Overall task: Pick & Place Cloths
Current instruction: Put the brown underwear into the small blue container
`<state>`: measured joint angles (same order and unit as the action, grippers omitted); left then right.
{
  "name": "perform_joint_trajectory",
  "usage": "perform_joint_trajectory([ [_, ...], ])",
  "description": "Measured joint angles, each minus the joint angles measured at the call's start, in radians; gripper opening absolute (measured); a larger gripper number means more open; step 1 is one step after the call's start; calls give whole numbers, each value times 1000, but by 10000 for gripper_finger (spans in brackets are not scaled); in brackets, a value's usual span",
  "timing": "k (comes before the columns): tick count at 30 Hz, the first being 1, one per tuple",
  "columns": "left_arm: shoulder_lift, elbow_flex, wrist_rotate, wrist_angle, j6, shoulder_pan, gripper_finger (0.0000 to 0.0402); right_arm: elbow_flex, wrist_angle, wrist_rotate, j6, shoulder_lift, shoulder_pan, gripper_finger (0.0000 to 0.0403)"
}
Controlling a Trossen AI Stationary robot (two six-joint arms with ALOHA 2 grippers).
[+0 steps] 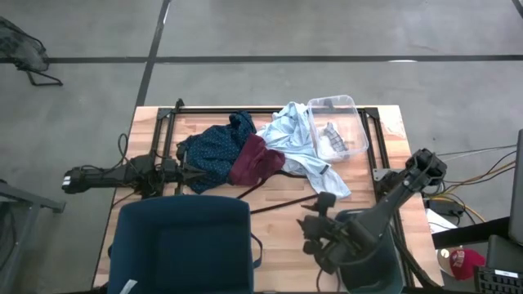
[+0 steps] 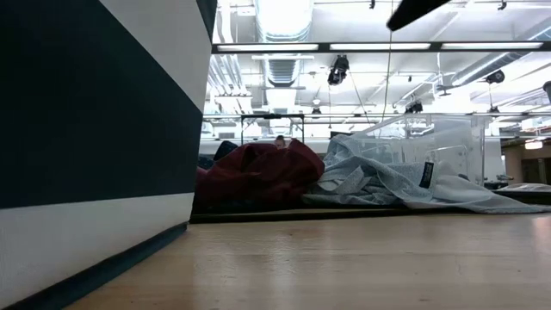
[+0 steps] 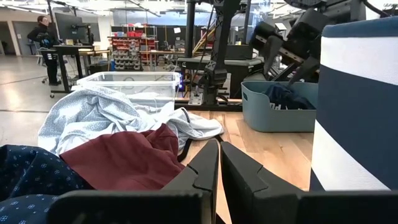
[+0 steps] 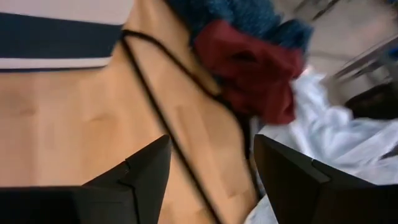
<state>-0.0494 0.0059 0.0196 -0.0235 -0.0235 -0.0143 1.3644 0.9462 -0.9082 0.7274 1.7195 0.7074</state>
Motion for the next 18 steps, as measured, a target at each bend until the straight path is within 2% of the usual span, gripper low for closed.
perform_joint_trajectory([
  [6,0,0,0,0,0,0,23,-78,-120,-64,-132,0,-77,241],
  [12,0,0,0,0,0,0,23,-167,-301,-29,-278,0,-185,249],
  [18,0,0,0,0,0,0,23,-247,-495,-14,-444,1,-301,235],
])
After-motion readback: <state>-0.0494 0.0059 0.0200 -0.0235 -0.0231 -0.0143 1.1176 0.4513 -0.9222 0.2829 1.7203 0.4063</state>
